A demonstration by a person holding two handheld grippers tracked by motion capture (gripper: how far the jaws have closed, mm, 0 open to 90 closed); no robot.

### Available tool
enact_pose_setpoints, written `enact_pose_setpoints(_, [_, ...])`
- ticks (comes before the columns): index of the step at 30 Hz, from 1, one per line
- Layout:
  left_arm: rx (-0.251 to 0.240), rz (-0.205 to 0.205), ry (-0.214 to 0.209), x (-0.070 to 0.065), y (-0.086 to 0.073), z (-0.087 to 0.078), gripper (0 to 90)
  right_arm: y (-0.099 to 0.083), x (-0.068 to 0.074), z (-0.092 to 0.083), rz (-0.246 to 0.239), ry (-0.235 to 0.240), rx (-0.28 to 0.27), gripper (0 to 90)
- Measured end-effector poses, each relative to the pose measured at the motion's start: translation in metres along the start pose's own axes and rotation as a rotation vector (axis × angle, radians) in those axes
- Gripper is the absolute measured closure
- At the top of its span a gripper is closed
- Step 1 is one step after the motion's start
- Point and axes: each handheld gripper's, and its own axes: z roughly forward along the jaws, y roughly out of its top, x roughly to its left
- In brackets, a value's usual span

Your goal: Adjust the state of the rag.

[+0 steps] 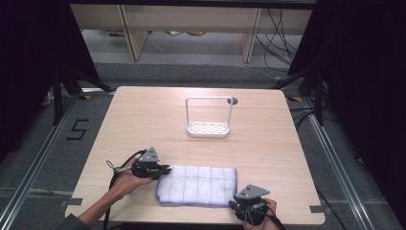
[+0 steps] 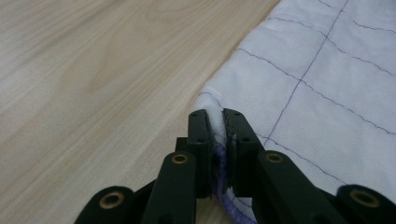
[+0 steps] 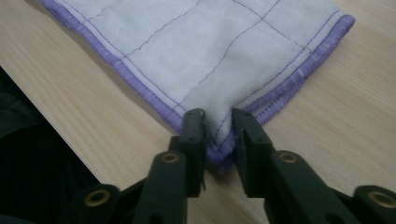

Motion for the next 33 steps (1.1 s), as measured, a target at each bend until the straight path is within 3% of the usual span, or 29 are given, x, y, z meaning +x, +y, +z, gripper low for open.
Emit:
enact_pose_setpoints(1, [0.014,0.035,0.013,0.001,0.001,-0.002,81.8,0.0,-0.002,0.001,-0.046,-0.002,-0.01,81.6])
enact_pose_setpoints(2, [0.004,0.027,0.011,-0.001,0.001,-0.004,82.0,0.0,-0.001,0.001,-0.041,0.003,-0.012,82.8])
enact_pose_setpoints(3, [0.01,0.04,0.021,-0.002,0.001,-0.006,82.1,0.001,-0.002,0.001,-0.07,0.007,-0.008,83.4])
enact_pose_setpoints(5, [-0.017,0.01,0.019,-0.005,0.001,-0.01,82.4,0.003,-0.004,0.001,-0.067,0.017,-0.001,84.2])
enact_pose_setpoints(7, [-0.015,0.016,0.023,-0.006,0.001,-0.014,82.6,0.005,-0.008,0.003,-0.059,0.027,-0.009,84.6])
enact_pose_setpoints(8, [-0.012,0.04,0.026,-0.006,0.002,-0.017,82.7,0.006,-0.01,0.002,-0.064,0.028,0.002,84.7])
enact_pose_setpoints(10, [-0.025,0.026,0.032,-0.011,0.001,-0.02,82.9,0.01,-0.014,0.002,-0.072,0.025,0.001,85.0])
enact_pose_setpoints(12, [-0.025,0.049,0.042,-0.014,0.001,-0.022,82.9,0.017,-0.018,0.002,-0.089,0.013,-0.007,85.2])
enact_pose_setpoints(13, [-0.034,0.031,0.038,-0.016,0.0,-0.023,82.9,0.02,-0.02,0.003,-0.088,0.005,-0.019,85.3])
enact_pose_setpoints(15, [-0.043,0.035,0.033,-0.017,0.001,-0.025,83.0,0.025,-0.023,0.002,-0.088,0.007,-0.008,85.4])
enact_pose_setpoints(16, [-0.041,0.045,0.035,-0.018,0.001,-0.03,83.0,0.035,-0.031,0.003,-0.099,-0.001,-0.027,85.5])
enact_pose_setpoints(17, [-0.056,0.031,0.035,-0.021,0.0,-0.032,83.0,0.042,-0.035,0.002,-0.099,-0.003,-0.016,85.4])
enact_pose_setpoints(18, [-0.072,0.029,0.031,-0.024,0.0,-0.033,83.0,0.048,-0.039,0.004,-0.111,-0.014,-0.041,85.5])
enact_pose_setpoints(19, [-0.059,0.055,0.035,-0.026,0.0,-0.037,83.0,0.055,-0.044,0.004,-0.114,-0.013,-0.025,85.5])
enact_pose_setpoints(21, [-0.089,0.038,0.019,-0.035,0.0,-0.041,83.0,0.069,-0.05,0.006,-0.101,-0.015,-0.02,85.6])
enact_pose_setpoints(24, [-0.112,0.04,-0.004,-0.048,0.001,-0.048,82.9,0.091,-0.058,0.011,-0.135,-0.026,0.012,85.5])
enact_pose_setpoints(27, [-0.114,0.054,-0.008,-0.056,0.0,-0.052,82.8,0.11,-0.064,0.024,-0.174,-0.05,0.019,85.5])
enact_pose_setpoints(32, [-0.104,0.045,-0.084,-0.079,-0.006,-0.045,82.6,0.13,-0.074,0.047,-0.22,-0.036,0.074,85.5])
enact_pose_setpoints(33, [-0.104,0.045,-0.084,-0.079,-0.006,-0.045,82.5,0.13,-0.074,0.047,-0.22,-0.036,0.074,85.5])
